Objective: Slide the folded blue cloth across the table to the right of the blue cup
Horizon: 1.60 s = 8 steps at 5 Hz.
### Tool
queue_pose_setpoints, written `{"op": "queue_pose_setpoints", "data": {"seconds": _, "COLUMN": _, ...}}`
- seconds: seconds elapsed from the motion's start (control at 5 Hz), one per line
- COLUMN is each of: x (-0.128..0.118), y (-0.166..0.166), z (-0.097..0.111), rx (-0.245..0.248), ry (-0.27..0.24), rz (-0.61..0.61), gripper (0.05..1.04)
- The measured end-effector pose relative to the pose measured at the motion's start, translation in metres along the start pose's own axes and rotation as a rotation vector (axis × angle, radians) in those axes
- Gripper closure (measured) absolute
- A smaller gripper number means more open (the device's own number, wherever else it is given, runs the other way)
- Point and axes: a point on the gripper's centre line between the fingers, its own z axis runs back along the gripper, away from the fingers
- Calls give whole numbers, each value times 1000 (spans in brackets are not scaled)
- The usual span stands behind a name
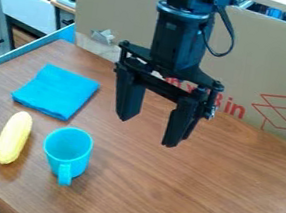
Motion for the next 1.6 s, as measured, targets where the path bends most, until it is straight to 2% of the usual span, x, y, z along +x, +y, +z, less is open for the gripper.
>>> {"op": "queue_pose_setpoints", "data": {"seconds": 0.2, "x": 0, "y": 0, "z": -4, "rx": 4, "ry": 18, "rz": -1, "gripper": 83}}
{"op": "queue_pose_setpoints", "data": {"seconds": 0.4, "x": 6, "y": 41, "z": 0, "rx": 17, "ry": 0, "rz": 28, "gripper": 83}}
{"op": "queue_pose_setpoints", "data": {"seconds": 0.8, "x": 15, "y": 122, "z": 7, "rx": 94, "ry": -72, "rz": 153, "gripper": 83}}
{"op": "queue_pose_setpoints", "data": {"seconds": 1.0, "x": 30, "y": 157, "z": 3, "rx": 132, "ry": -68, "rz": 205, "gripper": 83}}
{"op": "queue_pose_setpoints", "data": {"seconds": 1.2, "x": 39, "y": 191, "z": 6, "rx": 139, "ry": -107, "rz": 266, "gripper": 83}}
{"op": "queue_pose_setpoints", "data": {"seconds": 1.4, "x": 52, "y": 230, "z": -3, "rx": 140, "ry": -109, "rz": 275, "gripper": 83}}
{"op": "queue_pose_setpoints", "data": {"seconds": 1.6, "x": 59, "y": 262, "z": -21, "rx": 141, "ry": -119, "rz": 322, "gripper": 83}}
